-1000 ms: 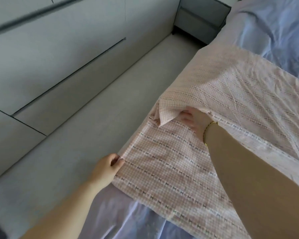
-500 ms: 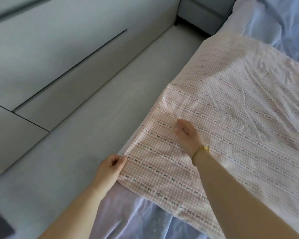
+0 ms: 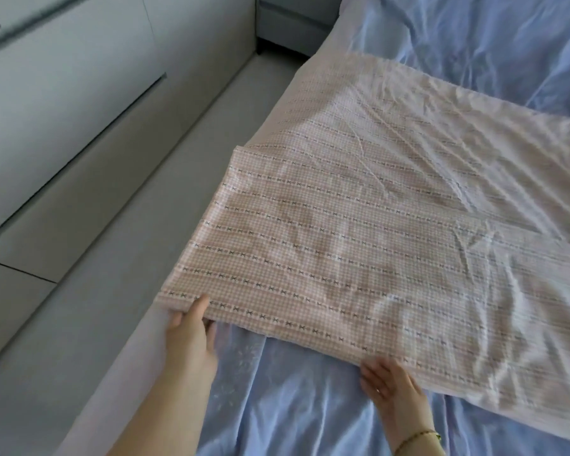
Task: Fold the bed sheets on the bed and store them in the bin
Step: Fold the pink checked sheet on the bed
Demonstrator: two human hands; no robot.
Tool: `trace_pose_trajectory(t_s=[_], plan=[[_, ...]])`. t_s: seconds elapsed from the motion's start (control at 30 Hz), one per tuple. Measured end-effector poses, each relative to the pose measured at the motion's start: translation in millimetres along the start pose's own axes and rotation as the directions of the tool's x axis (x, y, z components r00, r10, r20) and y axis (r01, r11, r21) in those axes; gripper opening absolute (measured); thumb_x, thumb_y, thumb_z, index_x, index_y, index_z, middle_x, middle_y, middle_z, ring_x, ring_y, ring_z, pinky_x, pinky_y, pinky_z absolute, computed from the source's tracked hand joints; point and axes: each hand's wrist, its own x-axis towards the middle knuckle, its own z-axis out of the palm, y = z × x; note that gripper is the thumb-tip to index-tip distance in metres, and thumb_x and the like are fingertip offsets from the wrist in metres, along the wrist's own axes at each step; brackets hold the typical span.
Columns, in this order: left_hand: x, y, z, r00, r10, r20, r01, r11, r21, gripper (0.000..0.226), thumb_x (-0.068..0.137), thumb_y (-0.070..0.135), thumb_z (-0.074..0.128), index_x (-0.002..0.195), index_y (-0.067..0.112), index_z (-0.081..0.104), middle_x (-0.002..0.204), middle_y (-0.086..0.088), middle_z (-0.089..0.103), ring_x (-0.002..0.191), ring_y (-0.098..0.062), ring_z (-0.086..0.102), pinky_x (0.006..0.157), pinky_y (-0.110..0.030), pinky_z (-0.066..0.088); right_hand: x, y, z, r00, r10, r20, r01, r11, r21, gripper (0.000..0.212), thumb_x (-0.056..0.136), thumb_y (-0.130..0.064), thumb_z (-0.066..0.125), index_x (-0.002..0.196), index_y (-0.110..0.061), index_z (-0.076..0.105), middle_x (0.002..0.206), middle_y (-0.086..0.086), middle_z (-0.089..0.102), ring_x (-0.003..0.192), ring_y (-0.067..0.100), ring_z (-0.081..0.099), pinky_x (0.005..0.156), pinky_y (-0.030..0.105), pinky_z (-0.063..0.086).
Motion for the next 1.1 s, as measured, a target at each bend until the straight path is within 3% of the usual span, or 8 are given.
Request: trace_pose_trajectory(t_s=[0.13, 0.23, 0.37, 0.47, 0.63, 0.8, 0.97, 1.1], plan=[[-5.8, -10.5, 15.9, 0.991, -0.082, 0.102, 0.083, 0.997, -0.006, 0.021, 0.093, 0.018, 0.053, 0.113, 0.018, 0.049, 0.109, -0.001, 0.054, 0.105, -0.016, 0.049, 0.092, -0.029, 0.039, 1.4, 9.1, -42.3, 0.985, 0.167, -0.049, -0.159, 0.979, 0.131, 0.071, 0.076, -0.04, 0.069, 0.125, 0.006, 0.046, 0.081, 0.02, 0.063, 0.058, 0.025, 0.067, 0.04, 0.024, 0.052], [-3.6, -12.9, 27.0, 0.981, -0.119, 0.154, 0.114, 0.993, 0.041, 0.009, 0.093, 0.027, 0.053, 0.095, 0.018, 0.054, 0.092, 0.003, 0.059, 0.088, -0.014, 0.056, 0.085, -0.03, 0.041, 17.4, -13.3, -62.8, 0.992, 0.105, -0.063, -0.084, 0.959, 0.27, 0.069, 0.073, -0.047, 0.069, 0.122, -0.001, 0.049, 0.11, 0.017, 0.06, 0.089, 0.028, 0.066, 0.066, 0.03, 0.057], [2.5, -21.6, 39.4, 0.985, -0.089, 0.149, 0.076, 0.993, 0.089, 0.014, 0.095, 0.028, 0.05, 0.094, 0.016, 0.055, 0.09, 0.001, 0.062, 0.077, -0.012, 0.058, 0.069, -0.031, 0.047, 39.1, -52.2, -66.1, 0.989, 0.014, -0.148, 0.027, 0.962, 0.273, 0.014, 0.093, -0.03, 0.05, 0.087, -0.018, 0.054, 0.066, -0.002, 0.07, 0.062, 0.015, 0.066, 0.043, 0.027, 0.053], [3.8, -21.4, 40.4, 0.988, -0.03, 0.149, 0.024, 0.999, 0.041, 0.012, 0.096, 0.025, 0.048, 0.095, 0.016, 0.055, 0.087, 0.002, 0.062, 0.075, -0.011, 0.059, 0.063, -0.028, 0.049, 43.7, -57.3, -66.0, 0.956, -0.048, -0.288, 0.091, 0.986, 0.138, 0.014, 0.093, -0.018, 0.053, 0.08, -0.016, 0.048, 0.076, 0.0, 0.058, 0.066, 0.015, 0.056, 0.034, 0.024, 0.049], [-6.8, -14.6, 20.9, 0.981, 0.093, 0.173, -0.105, 0.993, 0.06, 0.02, 0.097, 0.027, 0.045, 0.113, 0.017, 0.053, 0.096, 0.003, 0.062, 0.08, -0.009, 0.061, 0.061, -0.024, 0.049, 15.9, -44.7, -68.9, 0.93, -0.153, -0.336, 0.192, 0.977, 0.088, 0.023, 0.09, -0.018, 0.057, 0.11, -0.01, 0.049, 0.085, 0.0, 0.054, 0.071, 0.013, 0.054, 0.039, 0.022, 0.051], [-24.0, -33.1, -21.7, 0.982, 0.125, 0.142, -0.138, 0.986, 0.093, 0.013, 0.098, 0.027, 0.043, 0.099, 0.018, 0.052, 0.087, 0.007, 0.06, 0.075, -0.008, 0.058, 0.071, -0.028, 0.049, -9.9, -25.6, -84.6, 0.881, -0.23, -0.414, 0.253, 0.967, 0.001, 0.04, 0.09, -0.017, 0.057, 0.123, 0.004, 0.049, 0.095, 0.005, 0.054, 0.094, 0.025, 0.053, 0.038, 0.021, 0.049], [-38.2, -44.3, -58.5, 0.976, 0.159, 0.149, -0.171, 0.983, 0.073, 0.031, 0.099, 0.027, 0.041, 0.126, 0.014, 0.048, 0.114, -0.001, 0.057, 0.1, -0.017, 0.057, 0.084, -0.032, 0.045, -28.3, 5.1, -110.3, 0.877, -0.243, -0.415, 0.248, 0.968, -0.044, 0.039, 0.09, -0.021, 0.057, 0.121, 0.003, 0.051, 0.098, 0.006, 0.054, 0.087, 0.023, 0.055, 0.041, 0.017, 0.05], [-59.8, -57.0, -94.7, 0.971, 0.17, 0.171, -0.184, 0.98, 0.072, 0.035, 0.1, 0.026, 0.037, 0.13, 0.011, 0.045, 0.117, -0.004, 0.055, 0.079, -0.009, 0.056, 0.071, -0.028, 0.053, -45.6, 34.8, -133.3, 0.885, -0.241, -0.399, 0.215, 0.971, -0.109, 0.024, 0.09, -0.025, 0.057, 0.095, -0.001, 0.056, 0.098, 0.008, 0.056, 0.069, 0.017, 0.053, 0.049, 0.021, 0.052]])
